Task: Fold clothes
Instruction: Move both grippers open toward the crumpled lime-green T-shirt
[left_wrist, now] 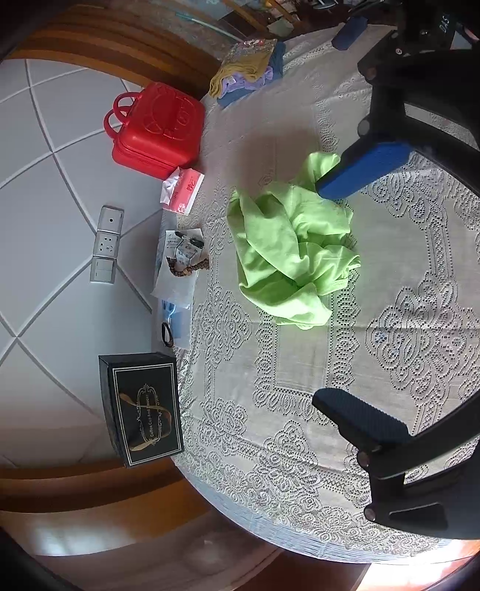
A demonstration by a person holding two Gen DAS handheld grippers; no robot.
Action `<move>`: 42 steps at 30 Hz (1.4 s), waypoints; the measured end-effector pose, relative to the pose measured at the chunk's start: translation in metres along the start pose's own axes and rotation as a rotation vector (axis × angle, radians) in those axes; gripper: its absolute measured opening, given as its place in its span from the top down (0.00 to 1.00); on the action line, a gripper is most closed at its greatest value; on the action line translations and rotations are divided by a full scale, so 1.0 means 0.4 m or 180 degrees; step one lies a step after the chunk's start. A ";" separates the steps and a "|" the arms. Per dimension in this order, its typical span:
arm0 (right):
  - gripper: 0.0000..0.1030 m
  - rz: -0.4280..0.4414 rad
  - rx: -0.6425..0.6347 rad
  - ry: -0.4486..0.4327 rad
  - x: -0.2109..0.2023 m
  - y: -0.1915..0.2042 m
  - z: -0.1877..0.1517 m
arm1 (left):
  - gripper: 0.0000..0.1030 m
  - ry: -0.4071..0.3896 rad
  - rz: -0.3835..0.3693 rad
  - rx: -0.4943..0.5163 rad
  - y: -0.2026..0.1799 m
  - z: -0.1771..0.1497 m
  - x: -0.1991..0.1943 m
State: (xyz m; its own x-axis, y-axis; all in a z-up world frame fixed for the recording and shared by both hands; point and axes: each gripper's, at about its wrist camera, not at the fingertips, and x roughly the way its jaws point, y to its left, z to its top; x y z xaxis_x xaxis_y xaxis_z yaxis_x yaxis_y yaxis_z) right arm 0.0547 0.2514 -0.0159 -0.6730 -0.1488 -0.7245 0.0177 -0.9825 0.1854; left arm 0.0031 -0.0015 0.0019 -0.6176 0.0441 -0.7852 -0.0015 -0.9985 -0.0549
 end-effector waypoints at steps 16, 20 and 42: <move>0.00 -0.0200 -0.0235 -0.0065 -0.041 0.056 0.045 | 0.00 -0.0042 0.0089 0.0066 0.027 -0.021 -0.047; 0.00 -0.0253 -0.0220 -0.0045 -0.044 0.048 0.037 | 0.00 -0.0006 0.0116 0.0054 0.032 -0.028 -0.037; 0.00 -0.0303 -0.0183 0.0100 -0.010 0.041 0.047 | 0.00 0.0153 0.0061 -0.0013 0.042 -0.019 0.013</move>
State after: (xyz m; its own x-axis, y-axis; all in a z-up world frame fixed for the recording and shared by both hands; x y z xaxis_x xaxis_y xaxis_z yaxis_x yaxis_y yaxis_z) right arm 0.0437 0.2380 0.0027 -0.6502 -0.0570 -0.7577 -0.0023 -0.9970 0.0770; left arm 0.0060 -0.0180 -0.0077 -0.5791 0.0266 -0.8148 0.0132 -0.9990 -0.0420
